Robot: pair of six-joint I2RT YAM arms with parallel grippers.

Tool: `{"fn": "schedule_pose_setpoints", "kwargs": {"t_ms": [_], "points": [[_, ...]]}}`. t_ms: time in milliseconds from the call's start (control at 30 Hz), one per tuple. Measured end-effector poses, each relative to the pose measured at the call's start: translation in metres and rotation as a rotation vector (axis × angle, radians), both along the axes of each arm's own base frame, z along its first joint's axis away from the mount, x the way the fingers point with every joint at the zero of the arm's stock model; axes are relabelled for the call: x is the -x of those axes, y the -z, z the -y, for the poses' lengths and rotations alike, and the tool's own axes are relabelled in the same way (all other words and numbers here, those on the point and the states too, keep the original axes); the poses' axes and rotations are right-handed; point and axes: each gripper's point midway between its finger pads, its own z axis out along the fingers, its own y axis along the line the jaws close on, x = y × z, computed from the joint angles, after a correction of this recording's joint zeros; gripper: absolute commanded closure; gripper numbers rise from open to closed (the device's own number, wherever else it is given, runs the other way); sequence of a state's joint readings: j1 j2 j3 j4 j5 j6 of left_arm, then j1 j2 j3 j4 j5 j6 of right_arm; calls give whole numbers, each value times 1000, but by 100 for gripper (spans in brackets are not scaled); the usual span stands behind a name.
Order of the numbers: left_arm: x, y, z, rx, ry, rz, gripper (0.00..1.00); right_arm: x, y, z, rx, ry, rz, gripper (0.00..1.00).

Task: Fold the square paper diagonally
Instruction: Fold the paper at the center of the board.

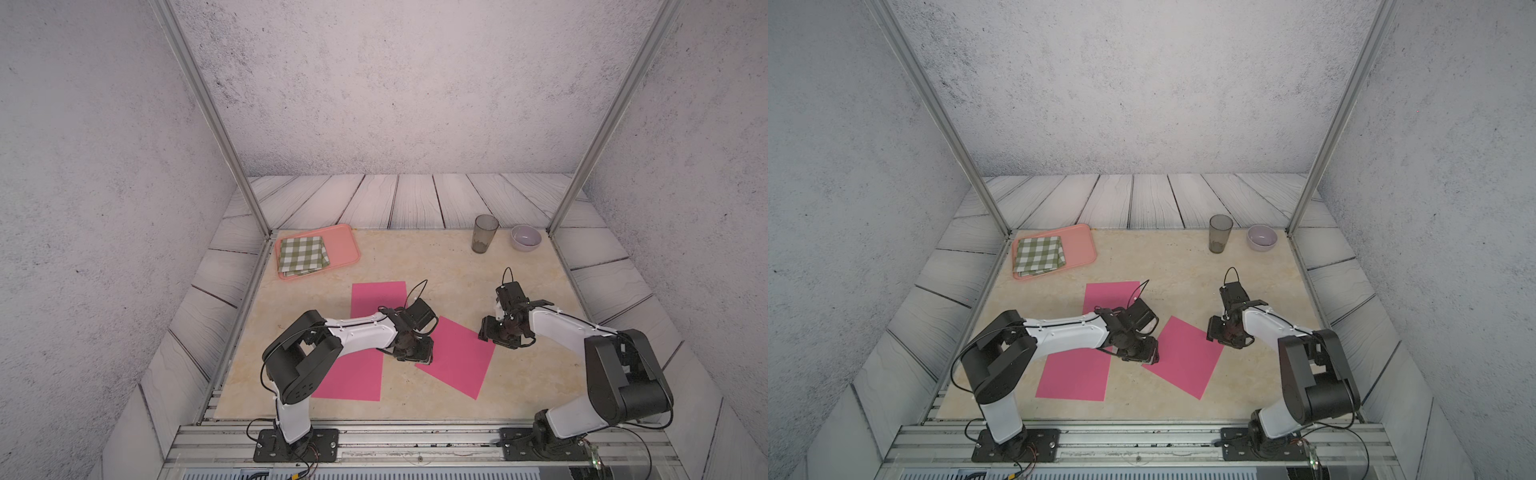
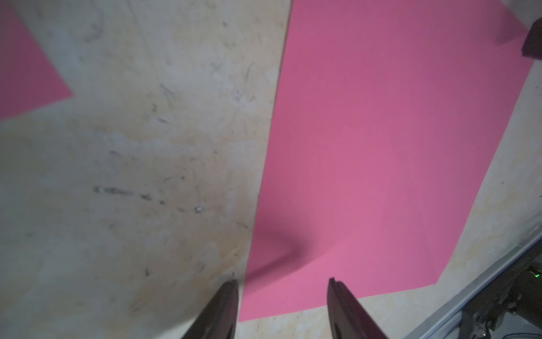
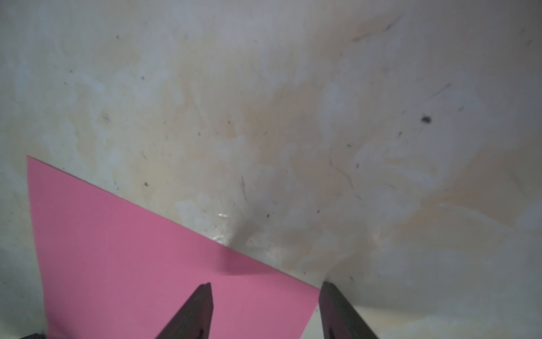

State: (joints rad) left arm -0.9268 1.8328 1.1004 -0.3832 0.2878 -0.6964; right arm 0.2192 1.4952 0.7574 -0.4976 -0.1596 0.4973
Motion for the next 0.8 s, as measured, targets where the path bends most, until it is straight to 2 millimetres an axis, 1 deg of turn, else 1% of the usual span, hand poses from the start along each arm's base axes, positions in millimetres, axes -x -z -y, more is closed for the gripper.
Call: {"fn": "schedule_pose_setpoints", "kwargs": {"t_ms": [133,200,300,367,433,500,567,633,700,767,800], "points": [[-5,0,5,4,8,7,45,13,0,0,-25,23,-5,39],[-8,0,7,1,16,9,45,19,0,-1,-35,30,-12,41],[-16,0,12,0,32,14,46,27,0,-1,-50,41,-25,49],[-22,-1,13,-4,40,21,47,36,0,-2,-55,41,-40,52],[-27,-2,11,-16,48,28,47,43,-3,-1,-52,40,-50,55],[-29,-6,4,-41,56,36,46,45,-13,2,-46,39,-30,56],[-28,-15,-3,-56,58,46,46,38,-28,3,-36,32,7,61],[-25,-30,-9,-48,61,60,46,25,-42,3,-22,24,43,68],[-18,-48,-14,-18,60,76,46,6,-52,2,-3,9,62,76],[-8,-60,-19,15,57,78,46,-11,-52,1,14,-3,57,80],[-2,-61,-21,28,54,71,47,-19,-48,0,23,-13,43,82]]}}
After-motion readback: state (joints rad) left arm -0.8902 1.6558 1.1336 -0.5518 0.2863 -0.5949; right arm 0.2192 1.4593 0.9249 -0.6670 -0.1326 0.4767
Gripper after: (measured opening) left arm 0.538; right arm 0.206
